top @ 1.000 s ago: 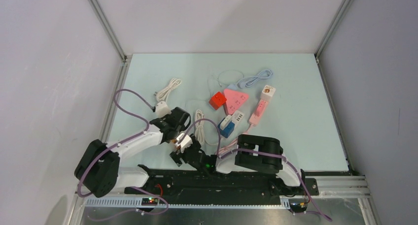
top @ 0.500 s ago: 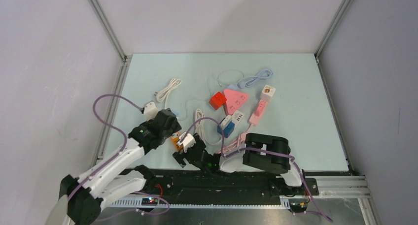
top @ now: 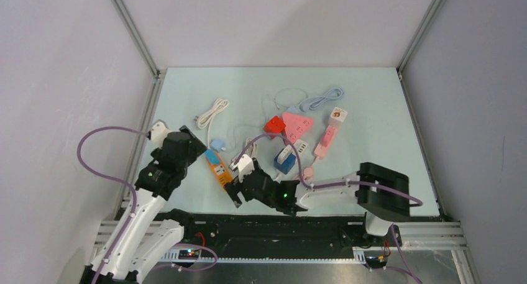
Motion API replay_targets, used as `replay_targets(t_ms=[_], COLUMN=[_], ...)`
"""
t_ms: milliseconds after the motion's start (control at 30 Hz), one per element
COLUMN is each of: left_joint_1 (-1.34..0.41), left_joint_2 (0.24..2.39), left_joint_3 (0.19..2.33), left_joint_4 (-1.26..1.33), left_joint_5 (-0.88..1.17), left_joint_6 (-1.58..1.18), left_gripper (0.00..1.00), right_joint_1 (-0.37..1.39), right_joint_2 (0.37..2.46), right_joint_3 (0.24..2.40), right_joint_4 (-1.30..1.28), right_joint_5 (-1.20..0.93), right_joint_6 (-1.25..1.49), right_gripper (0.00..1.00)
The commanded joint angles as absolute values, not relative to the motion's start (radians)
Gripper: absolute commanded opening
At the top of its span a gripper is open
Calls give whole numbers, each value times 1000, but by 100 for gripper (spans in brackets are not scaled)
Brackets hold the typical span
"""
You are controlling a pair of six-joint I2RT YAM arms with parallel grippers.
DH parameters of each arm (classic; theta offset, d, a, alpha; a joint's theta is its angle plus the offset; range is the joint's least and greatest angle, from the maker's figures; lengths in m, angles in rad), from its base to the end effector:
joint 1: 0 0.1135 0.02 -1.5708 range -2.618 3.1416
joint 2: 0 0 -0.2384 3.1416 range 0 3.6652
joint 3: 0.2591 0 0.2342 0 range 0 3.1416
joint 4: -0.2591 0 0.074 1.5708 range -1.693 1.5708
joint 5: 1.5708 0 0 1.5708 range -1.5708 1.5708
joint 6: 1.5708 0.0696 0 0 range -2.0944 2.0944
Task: Insert the plug
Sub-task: Press the plug into the socket.
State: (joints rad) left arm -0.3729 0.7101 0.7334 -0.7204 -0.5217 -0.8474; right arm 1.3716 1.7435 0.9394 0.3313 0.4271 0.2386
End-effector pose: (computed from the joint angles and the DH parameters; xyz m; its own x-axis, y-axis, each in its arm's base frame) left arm 0.1683 -0.0286 0.2479 -0.3658 -0.5547 -0.7473 -0.4746 0.8019 -0.3629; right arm 0.1042 0.3702 0.1644 -0.2812 -0.3057 -0.9097 -0.7747 0.6318 0.0271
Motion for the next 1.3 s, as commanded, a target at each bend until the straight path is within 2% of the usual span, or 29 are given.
replay_targets(t_ms=[0,33,67,133,267,367,500,600,833,1000,1267], left_joint_1=[-220,-170,-149,-112,-82,-53,-45,-26,142,232,261], left_joint_2=[721,738,745,763,791,800,793,810,852,843,861], left_joint_3=[745,738,723,691,607,543,453,411,368,352,343], left_joint_4=[-706,-697,-672,-631,-549,-495,-428,-405,-354,-330,-295], left_joint_5=[-376,-341,-289,-230,-168,-120,-115,-113,-17,63,133], left_joint_6=[-812,-809,-809,-820,-851,-875,-920,-927,-922,-919,-913], left_gripper=[79,73,61,52,47,43,43,43,41,43,48], right_joint_1=[1274,1251,1211,1176,1155,1155,1166,1174,1173,1168,1165], right_joint_2=[1625,1621,1620,1632,1712,1839,2008,2094,2242,2295,2363], right_joint_3=[990,1041,1067,1158,1406,1577,1808,1925,2072,2103,2163], right_joint_4=[70,-30,-79,-193,-371,-513,-645,-691,-702,-649,-613], right_joint_5=[274,245,192,141,118,119,170,203,198,180,221], right_joint_6=[375,417,430,427,389,368,341,345,323,362,341], right_gripper=[91,88,87,86,84,76,68,67,68,64,66])
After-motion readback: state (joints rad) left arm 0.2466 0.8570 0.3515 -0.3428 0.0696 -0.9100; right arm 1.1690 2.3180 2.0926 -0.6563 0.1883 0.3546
